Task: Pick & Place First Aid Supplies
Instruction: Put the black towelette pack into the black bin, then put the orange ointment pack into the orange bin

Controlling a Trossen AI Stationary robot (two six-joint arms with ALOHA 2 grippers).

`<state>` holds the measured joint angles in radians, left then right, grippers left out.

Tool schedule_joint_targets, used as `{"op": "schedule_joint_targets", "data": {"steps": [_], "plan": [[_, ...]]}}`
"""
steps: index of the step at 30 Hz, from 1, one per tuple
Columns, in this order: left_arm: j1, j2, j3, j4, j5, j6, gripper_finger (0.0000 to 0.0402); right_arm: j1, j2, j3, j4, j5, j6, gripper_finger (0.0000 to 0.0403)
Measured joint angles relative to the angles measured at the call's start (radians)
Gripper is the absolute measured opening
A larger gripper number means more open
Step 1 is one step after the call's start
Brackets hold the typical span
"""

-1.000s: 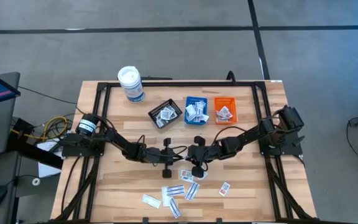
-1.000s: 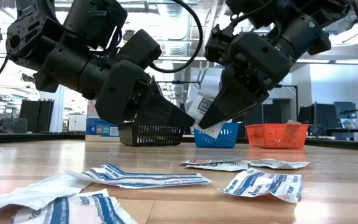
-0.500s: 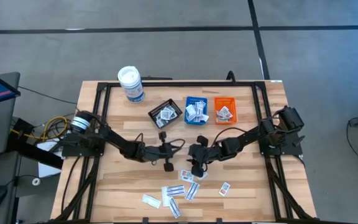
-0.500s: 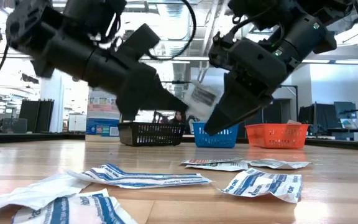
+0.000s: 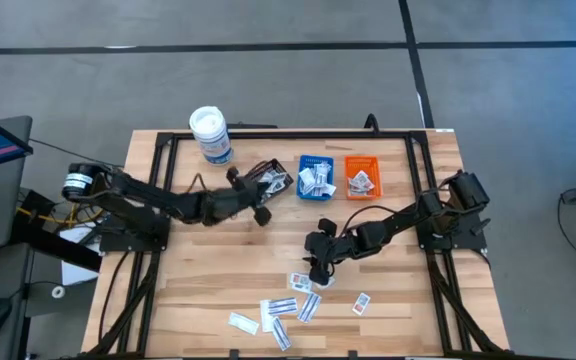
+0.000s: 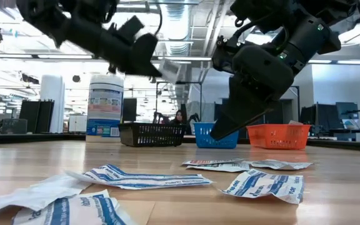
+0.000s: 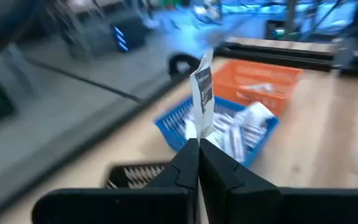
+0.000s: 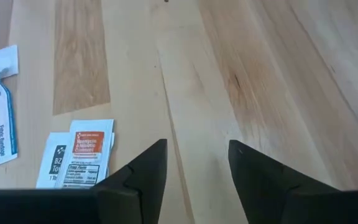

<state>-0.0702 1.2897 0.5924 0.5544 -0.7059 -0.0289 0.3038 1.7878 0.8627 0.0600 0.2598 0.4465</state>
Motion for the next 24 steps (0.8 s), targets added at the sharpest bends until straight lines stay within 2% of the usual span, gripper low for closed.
{"op": "schedule_joint_targets", "data": {"steps": [3, 5, 11, 19, 22, 24], "plan": [[0.085, -0.004, -0.053, -0.002, 0.18, -0.131, 0.0008, 0.006, 0.0, 0.0, 0.0, 0.0, 0.0, 0.0162], [0.125, 0.007, -0.087, -0.004, 0.223, -0.178, 0.0008, 0.01, 0.0, 0.0, 0.0, 0.0, 0.0, 0.0161], [0.169, 0.015, -0.153, -0.002, 0.224, -0.197, 0.0015, 0.01, 0.0, 0.0, 0.004, 0.0, 0.0, 0.0161], [0.169, 0.015, -0.164, 0.001, 0.183, -0.197, 0.0077, 0.01, 0.0, 0.0, 0.004, 0.0, 0.0, 0.0157], [0.158, 0.015, -0.164, 0.007, 0.185, -0.198, 0.0094, 0.01, 0.0, 0.0, 0.004, 0.0, 0.0, 0.0155], [0.138, 0.015, -0.164, 0.015, 0.223, -0.219, 0.0099, 0.01, 0.0, 0.0, 0.004, 0.0, 0.0, 0.0153]]}}
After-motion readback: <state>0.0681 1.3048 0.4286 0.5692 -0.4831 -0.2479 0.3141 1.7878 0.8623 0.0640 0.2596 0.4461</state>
